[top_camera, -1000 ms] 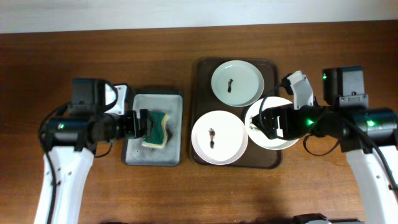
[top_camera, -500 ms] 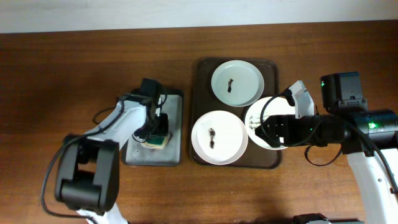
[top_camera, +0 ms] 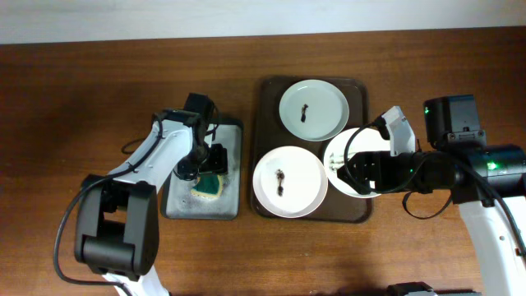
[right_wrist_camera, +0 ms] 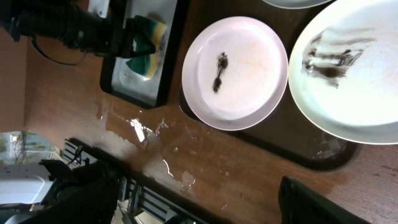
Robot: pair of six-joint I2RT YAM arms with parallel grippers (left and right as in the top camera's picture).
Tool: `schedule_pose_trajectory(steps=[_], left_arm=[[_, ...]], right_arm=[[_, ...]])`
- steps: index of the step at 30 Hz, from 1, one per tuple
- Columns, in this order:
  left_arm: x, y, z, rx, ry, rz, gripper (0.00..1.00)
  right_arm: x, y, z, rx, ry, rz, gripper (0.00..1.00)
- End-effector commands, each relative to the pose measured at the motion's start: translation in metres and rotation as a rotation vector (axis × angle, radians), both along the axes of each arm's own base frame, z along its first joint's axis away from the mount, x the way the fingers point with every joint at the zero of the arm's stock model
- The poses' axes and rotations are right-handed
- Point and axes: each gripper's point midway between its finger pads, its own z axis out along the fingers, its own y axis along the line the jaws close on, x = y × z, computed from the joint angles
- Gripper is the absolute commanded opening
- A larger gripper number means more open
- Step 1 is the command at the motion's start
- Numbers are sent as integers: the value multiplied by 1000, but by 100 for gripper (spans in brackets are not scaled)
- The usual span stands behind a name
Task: Clean dirty plates on tray and stack at the side
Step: 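Grasp the green sponge with left gripper and plate rim with right, then lift the plate with the right gripper and scrub it with the sponge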
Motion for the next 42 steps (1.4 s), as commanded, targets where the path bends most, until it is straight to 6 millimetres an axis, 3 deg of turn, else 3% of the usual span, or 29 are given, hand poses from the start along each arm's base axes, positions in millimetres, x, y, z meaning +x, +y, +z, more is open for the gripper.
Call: schedule_pose_trajectory(steps=[1,3,5,9,15,18,19,20,22,26,31,32,33,34,37,42], left_arm=[[17,20,10,121,-96,7,66],[26,20,4,123,-131,10,60],[36,15,-9,100,-173,12,45],[32,4,-30,28,-171,7,0],[33,4,-16,32,-156,3,0],[33,4,16,35,-143,2,42],[32,4,23,37,-136,2,52],[30,4,28,38,-126,2,59],[22,-1,32,14,-91,-4,63],[5,-3,14,16,-42,10,49],[-7,0,-32,10,-54,85,36],[-9,0,-38,7,-62,85,31],[-9,0,-42,5,-68,85,13],[-10,0,-42,5,-67,85,0],[-6,-1,-33,3,-75,84,0],[8,-5,21,-11,-136,17,0]], right_arm=[[-1,3,11,13,-35,13,83],[-1,3,11,13,-37,13,83],[0,3,11,13,-42,13,83],[0,3,11,13,-43,13,83],[0,3,11,13,-43,13,83],[0,3,11,13,-43,13,83],[0,3,11,13,-43,13,83],[0,3,11,12,-43,12,83],[2,-2,8,-19,-44,-1,83],[-1,-18,-7,-99,31,-94,83],[-13,-19,-39,-111,132,-89,80],[-15,-19,-48,-112,152,-87,80],[-16,-19,-58,-115,168,-87,79],[-16,-19,-65,-115,178,-86,79],[-15,-17,-89,-107,196,-82,73],[-6,-8,-119,-98,204,-111,53]])
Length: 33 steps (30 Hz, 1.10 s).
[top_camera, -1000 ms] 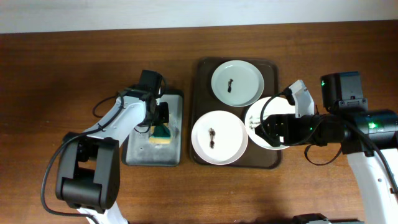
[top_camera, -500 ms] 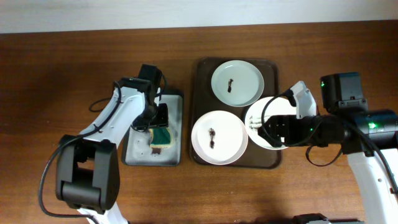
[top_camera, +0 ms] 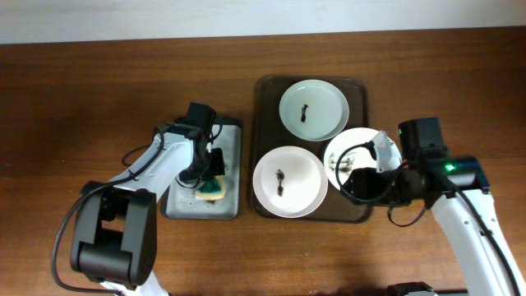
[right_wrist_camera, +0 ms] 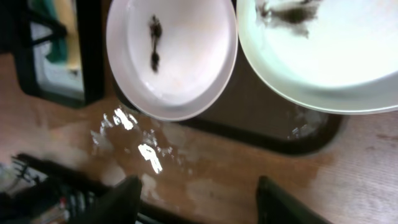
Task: Clean dirty plates on tray and stack at the side
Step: 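Lift the plate with the right gripper and scrub it with the sponge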
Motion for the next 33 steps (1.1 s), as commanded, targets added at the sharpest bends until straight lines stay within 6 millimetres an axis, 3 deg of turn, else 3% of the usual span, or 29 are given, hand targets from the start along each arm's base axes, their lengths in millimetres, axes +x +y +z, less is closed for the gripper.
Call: schedule_pose_trajectory(steps=[1,4,7,11,14,16,20,21,27,30,33], left_arm=[[14,-7,50,-30,-87,-71,0],[18,-9,89,-43,-149,-81,0],[14,-8,113,-55,-187,-82,0],[6,-7,122,-60,-188,-84,0],[3,-22,124,-142,-179,-121,0],[6,-27,125,-158,-193,-130,0],[5,-47,127,-171,-218,-185,0],[4,-55,126,-176,-226,-207,0],[2,-115,117,-270,-265,-310,0],[-1,-139,94,-285,-224,-336,0],[-10,-173,51,-328,-124,-335,0]], right_arm=[[-3,12,-23,-28,56,-5,52],[3,11,-58,-191,133,-85,48],[18,22,-86,-201,185,-123,41],[31,28,-121,-201,249,-146,38],[37,32,-149,-201,283,-142,32],[41,33,-159,-203,287,-142,24],[54,35,-160,-188,245,-164,10],[54,35,-160,-186,247,-173,4],[57,28,-161,-215,257,-258,4],[57,27,-162,-223,255,-262,4],[56,27,-162,-223,256,-262,4]])
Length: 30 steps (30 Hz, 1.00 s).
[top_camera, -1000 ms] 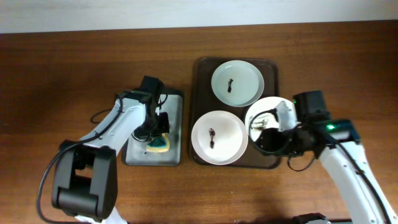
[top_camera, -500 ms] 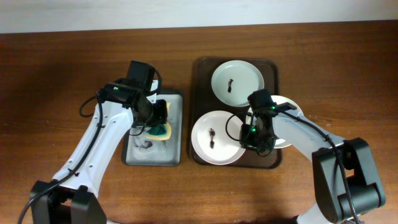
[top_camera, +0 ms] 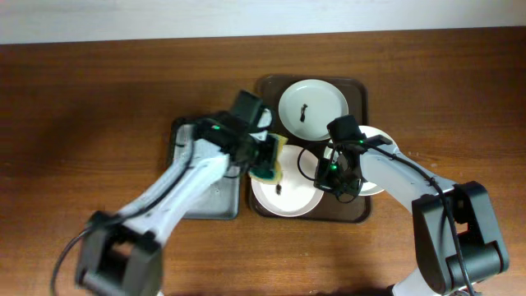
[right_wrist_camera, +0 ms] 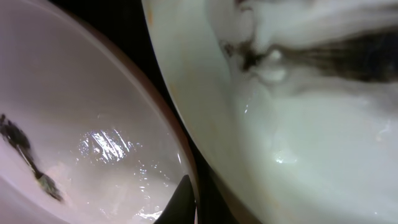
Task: Clean dirty plates on tray and stack at the side
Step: 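Lift the plate with the right gripper and scrub it with the sponge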
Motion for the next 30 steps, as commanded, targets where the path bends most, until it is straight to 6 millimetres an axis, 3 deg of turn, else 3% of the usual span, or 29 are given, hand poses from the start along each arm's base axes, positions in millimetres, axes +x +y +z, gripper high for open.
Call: schedule_pose_trajectory(steps=[1,5,8,12,14,18,21,24,25,27,28,30], left_arm=[[-20,-34,-60,-16,170,-2,0],[-33,-62,-102,-46,243,-64,0],[-37,-56,-131,1,302,-9,0],[-28,-16,-156,172,288,72,0],[-21,19,-158,311,263,133,0],[-6,77,-146,561,203,212,0],[5,94,-132,665,147,233,0],[4,79,-134,589,174,222,0],[-1,65,-137,512,216,207,0],[-13,16,-137,256,329,151,0],[-18,-18,-129,79,384,100,0],[-20,-49,-117,-72,403,39,0]], right_arm=[[-2,-11,-11,-70,17,-30,4],[-4,-11,-12,-71,21,-30,4],[-4,-11,-12,-72,27,-37,4],[-7,-12,-12,-75,37,-37,4],[-8,-12,-12,-76,41,-39,4],[-8,-12,-12,-76,43,-44,4],[-8,-12,-12,-76,46,-55,4],[-9,-12,-12,-77,48,-55,4],[-9,-12,-12,-77,49,-55,4],[-9,-13,-12,-78,50,-54,4],[-9,-13,-12,-78,51,-54,4],[-10,-13,-12,-78,52,-54,4]])
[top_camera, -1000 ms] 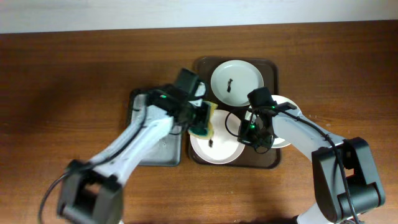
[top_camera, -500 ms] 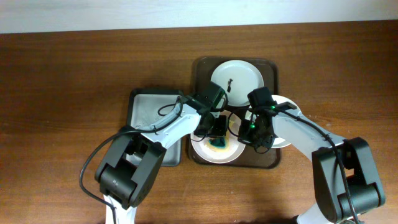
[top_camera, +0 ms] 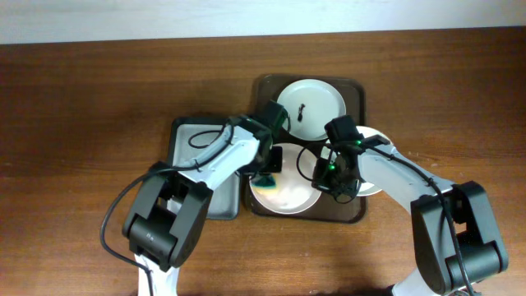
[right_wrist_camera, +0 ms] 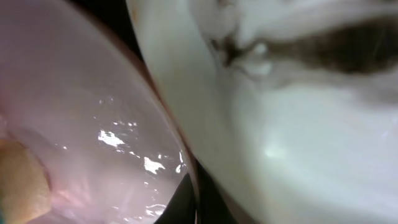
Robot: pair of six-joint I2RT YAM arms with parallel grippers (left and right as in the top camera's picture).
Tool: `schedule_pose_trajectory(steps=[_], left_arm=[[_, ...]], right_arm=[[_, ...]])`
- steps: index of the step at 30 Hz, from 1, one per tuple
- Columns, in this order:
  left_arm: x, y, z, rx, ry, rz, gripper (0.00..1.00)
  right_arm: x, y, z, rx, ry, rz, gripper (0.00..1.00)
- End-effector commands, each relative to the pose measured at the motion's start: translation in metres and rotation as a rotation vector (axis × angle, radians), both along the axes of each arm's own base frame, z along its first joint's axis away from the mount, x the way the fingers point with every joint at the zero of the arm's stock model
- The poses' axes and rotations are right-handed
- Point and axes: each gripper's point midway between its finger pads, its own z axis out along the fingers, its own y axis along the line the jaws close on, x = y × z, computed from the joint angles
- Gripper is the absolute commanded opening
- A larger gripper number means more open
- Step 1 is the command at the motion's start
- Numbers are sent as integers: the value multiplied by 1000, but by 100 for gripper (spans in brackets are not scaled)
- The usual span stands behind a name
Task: Clean dirty plates on tray and stack at the side
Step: 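Lift the plate with the right gripper and scrub it with the sponge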
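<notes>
Three white plates lie on the brown tray (top_camera: 355,89). The front plate (top_camera: 292,196) is wet and shiny (right_wrist_camera: 93,106). My left gripper (top_camera: 267,171) is shut on the green and yellow sponge (top_camera: 265,178), which presses on that plate's left part; its yellow corner (right_wrist_camera: 18,183) shows in the right wrist view. My right gripper (top_camera: 327,174) is shut on the front plate's right rim, which runs between its fingertips (right_wrist_camera: 194,202). The right plate (right_wrist_camera: 298,143) carries a dark smear (right_wrist_camera: 348,46). The back plate (top_camera: 311,100) has a small dark smear too.
A grey metal sponge tray (top_camera: 193,140) sits left of the brown tray, under my left arm. Bare wooden table (top_camera: 82,99) lies to the far left and to the right (top_camera: 460,90) of the trays.
The sponge in my left gripper has gone from the front plate's upper left edge down onto its surface. The dark smear there no longer shows. My right gripper still pinches the rim.
My left gripper was at the sponge in the grey tray while my right hung over the right plate. Then the right gripper was lower, near the tray's front. Later the left held the sponge at the front plate and the right held its rim; now the sponge is on it.
</notes>
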Motion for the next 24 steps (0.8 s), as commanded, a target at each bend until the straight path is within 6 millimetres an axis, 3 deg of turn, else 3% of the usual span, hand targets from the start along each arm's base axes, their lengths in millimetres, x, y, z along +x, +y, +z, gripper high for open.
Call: schedule_pose_trajectory(steps=[1,8,11,13,15,19,21,24], left_arm=[[-28,-56,-16,-307,179,-62,0],[-46,-91,-12,-347,155,-159,0],[-52,-96,-12,-343,158,-175,0],[-49,-88,-15,-313,152,-159,0],[-38,-62,-24,-209,132,-105,0],[-16,10,-39,54,91,4,0],[-10,46,-41,190,72,47,0],[-2,80,-37,359,20,66,0]], right_arm=[[-5,-15,-13,-76,29,-26,4],[-6,-15,-13,-76,29,-26,4],[-6,-15,-13,-76,29,-26,4],[-6,-14,-13,-76,29,-26,4],[-6,-15,-13,-77,32,-26,4],[-8,-15,-13,-78,37,-25,4],[-8,-15,-13,-78,37,-26,4],[-7,-15,-13,-78,37,-26,4]])
